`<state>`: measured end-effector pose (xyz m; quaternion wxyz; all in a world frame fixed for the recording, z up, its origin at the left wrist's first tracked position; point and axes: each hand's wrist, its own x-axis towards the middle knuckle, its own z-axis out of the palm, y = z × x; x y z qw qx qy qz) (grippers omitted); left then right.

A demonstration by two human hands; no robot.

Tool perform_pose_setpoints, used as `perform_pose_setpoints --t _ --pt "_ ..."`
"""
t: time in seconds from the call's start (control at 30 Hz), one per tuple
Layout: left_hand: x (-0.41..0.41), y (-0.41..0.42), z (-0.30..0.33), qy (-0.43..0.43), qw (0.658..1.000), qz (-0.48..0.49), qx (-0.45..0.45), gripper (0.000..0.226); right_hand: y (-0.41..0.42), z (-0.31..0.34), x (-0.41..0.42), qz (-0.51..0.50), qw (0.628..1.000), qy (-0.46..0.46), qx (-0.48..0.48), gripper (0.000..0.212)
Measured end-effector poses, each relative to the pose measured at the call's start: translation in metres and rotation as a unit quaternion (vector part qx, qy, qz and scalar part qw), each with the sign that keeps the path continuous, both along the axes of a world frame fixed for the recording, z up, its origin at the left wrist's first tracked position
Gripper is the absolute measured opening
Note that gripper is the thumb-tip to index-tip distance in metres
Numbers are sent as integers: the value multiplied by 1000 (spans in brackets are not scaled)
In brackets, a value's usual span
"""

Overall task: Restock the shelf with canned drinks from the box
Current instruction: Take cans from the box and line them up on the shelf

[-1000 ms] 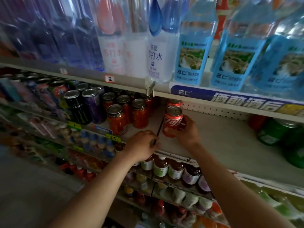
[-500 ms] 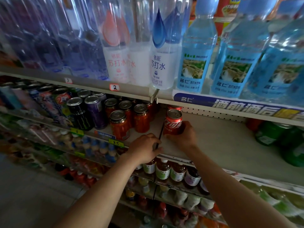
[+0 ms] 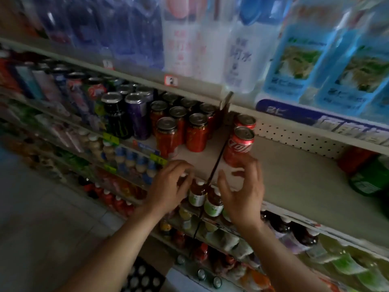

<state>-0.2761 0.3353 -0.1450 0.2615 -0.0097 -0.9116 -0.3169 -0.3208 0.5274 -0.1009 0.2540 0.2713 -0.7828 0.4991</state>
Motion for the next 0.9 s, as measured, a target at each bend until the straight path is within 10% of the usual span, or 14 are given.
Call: perform_pose_setpoints --t 0.17,0.3,0.53,0.67,0.9 --pt "77 -29 -90 -143 970 151 125 18 -48 -87 41 265 937 -164 156 15" --pt "167 -41 -217 -365 864 279 206 44 -63 -217 46 416 723 -388 393 12" --pt "293 5 -382 -447 731 398 327 25 -100 -448 110 395 550 -417 606 31" --pt "331 21 -493 -457 667 430 403 15 -131 -575 144 390 559 -391 618 55" --pt "324 0 -618 -407 692 429 415 23 -181 -754 178 399 552 -340 648 88"
